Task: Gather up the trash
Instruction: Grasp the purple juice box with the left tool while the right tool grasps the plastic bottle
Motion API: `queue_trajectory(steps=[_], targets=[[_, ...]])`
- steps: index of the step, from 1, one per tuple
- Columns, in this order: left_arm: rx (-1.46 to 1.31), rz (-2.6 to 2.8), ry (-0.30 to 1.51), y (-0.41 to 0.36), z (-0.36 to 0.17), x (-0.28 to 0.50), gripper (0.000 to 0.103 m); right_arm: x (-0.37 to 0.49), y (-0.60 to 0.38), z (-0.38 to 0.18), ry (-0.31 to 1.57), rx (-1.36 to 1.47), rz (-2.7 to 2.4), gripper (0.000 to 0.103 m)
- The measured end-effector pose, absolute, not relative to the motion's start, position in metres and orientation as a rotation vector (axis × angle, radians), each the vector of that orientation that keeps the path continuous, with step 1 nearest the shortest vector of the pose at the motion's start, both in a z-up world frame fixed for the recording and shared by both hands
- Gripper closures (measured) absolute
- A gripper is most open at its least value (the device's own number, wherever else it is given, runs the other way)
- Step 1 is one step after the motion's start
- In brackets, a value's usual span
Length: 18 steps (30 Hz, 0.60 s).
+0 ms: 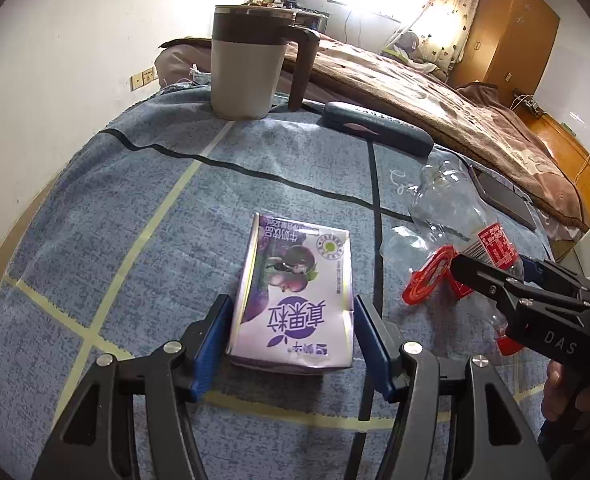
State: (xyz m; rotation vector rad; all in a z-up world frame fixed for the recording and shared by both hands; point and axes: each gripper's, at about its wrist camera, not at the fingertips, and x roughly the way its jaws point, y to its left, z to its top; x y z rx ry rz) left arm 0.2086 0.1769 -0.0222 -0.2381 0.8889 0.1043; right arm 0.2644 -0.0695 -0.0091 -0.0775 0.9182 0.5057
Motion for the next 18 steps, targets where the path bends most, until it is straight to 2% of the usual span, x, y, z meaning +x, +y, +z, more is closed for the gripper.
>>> queue_trajectory(steps=[18], targets=[[-0.199, 0.103, 0.836, 0.162, -0.003, 0.188, 0.044, 0.243, -0.084, 0.005, 0.877, -0.032, 0.48, 0.04]])
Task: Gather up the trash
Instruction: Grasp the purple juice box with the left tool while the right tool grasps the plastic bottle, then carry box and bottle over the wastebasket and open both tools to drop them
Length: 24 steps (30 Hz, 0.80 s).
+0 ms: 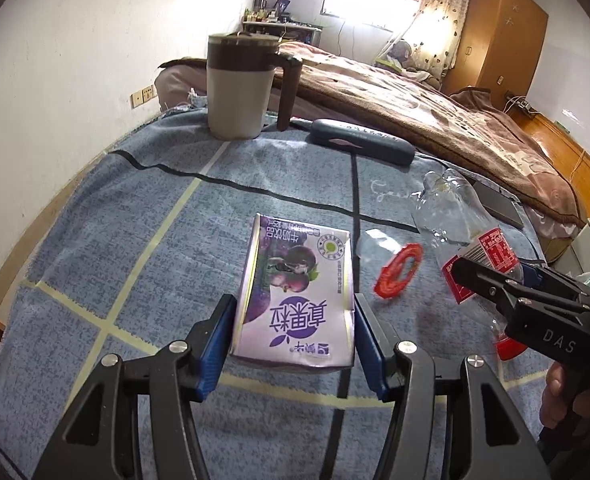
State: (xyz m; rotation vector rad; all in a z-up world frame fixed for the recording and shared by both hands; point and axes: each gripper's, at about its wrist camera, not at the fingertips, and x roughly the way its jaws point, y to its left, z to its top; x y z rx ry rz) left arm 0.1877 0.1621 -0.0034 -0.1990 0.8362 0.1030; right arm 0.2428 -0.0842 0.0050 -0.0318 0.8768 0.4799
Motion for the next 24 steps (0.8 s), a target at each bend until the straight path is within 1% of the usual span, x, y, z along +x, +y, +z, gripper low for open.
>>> queue_trajectory(steps=[11, 24], targets=[[-0.158, 0.064, 0.795, 0.135, 0.017, 0.169, 0.044, 0.219, -0.111, 0.018, 0.844, 0.011, 0.464, 0.04], [-0.104, -0.031, 0.738, 0.076, 0.04, 0.15, 0.044, 0.186, -0.17, 0.036, 0.786, 0.061, 0.39, 0.04]])
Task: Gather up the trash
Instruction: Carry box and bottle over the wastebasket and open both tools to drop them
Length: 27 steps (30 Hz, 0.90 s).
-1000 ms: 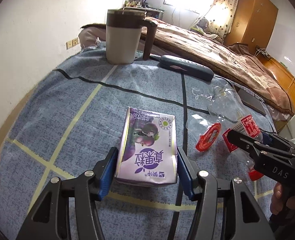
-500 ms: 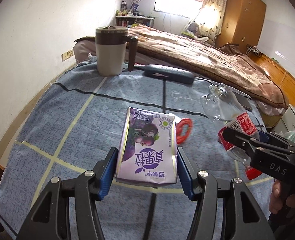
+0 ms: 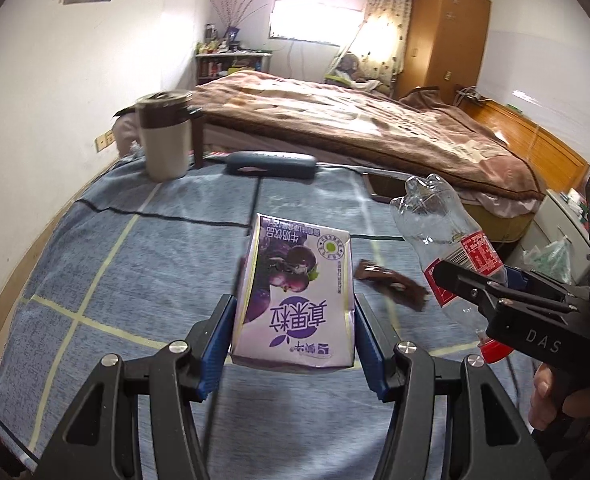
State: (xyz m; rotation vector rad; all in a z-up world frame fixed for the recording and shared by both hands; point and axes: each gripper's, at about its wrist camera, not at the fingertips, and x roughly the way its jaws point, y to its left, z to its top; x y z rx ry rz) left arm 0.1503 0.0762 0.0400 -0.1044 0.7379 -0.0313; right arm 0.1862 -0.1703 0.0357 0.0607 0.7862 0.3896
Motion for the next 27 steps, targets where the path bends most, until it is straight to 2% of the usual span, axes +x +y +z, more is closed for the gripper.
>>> queue_trajectory(steps=[15, 27], targets=[[-0.022, -0.194, 0.686, -0.014, 0.057, 0.136, 0.044, 0.146, -0.261, 0.047, 0.731, 0.125, 0.235, 0.04], [0.045, -0.415, 0.691, -0.117, 0.057, 0.139, 0.044, 0.115, -0.346, 0.048, 0.718, 0.171, 0.026, 0.04]])
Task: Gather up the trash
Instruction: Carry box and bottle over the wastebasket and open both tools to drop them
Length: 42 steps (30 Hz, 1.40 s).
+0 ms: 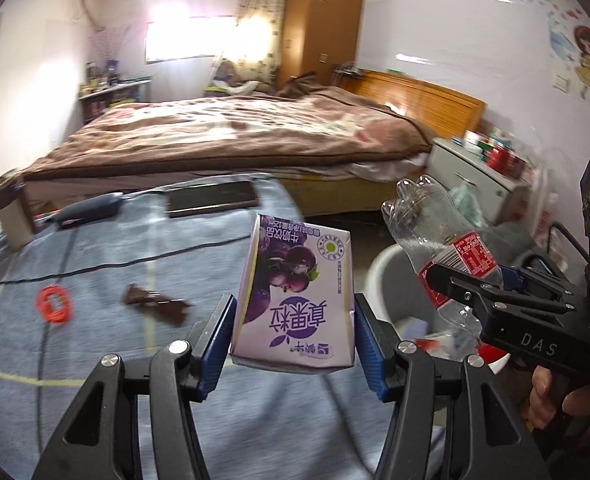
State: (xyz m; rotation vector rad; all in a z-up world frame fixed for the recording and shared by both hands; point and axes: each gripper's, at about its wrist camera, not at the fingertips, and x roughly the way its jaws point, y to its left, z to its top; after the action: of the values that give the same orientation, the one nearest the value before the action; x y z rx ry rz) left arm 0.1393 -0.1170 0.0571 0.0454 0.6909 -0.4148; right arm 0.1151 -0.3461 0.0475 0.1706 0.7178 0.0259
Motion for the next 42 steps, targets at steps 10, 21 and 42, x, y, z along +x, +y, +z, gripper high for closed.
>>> queue_trajectory(steps=[10, 21, 42], targets=[[0.082, -0.578, 0.724, -0.195, 0.048, 0.134, 0.044, 0.097, -0.395, 0.033, 0.738, 0.223, -0.122, 0.04], [0.151, -0.606, 0.781, -0.244, 0.026, 0.138, 0.044, 0.097, -0.427, 0.003, 0.842, 0.25, -0.187, 0.04], [0.132, -0.6, 0.806, -0.241, 0.021, 0.144, 0.036, 0.097, -0.433, 0.001, 0.832, 0.233, -0.209, 0.039]])
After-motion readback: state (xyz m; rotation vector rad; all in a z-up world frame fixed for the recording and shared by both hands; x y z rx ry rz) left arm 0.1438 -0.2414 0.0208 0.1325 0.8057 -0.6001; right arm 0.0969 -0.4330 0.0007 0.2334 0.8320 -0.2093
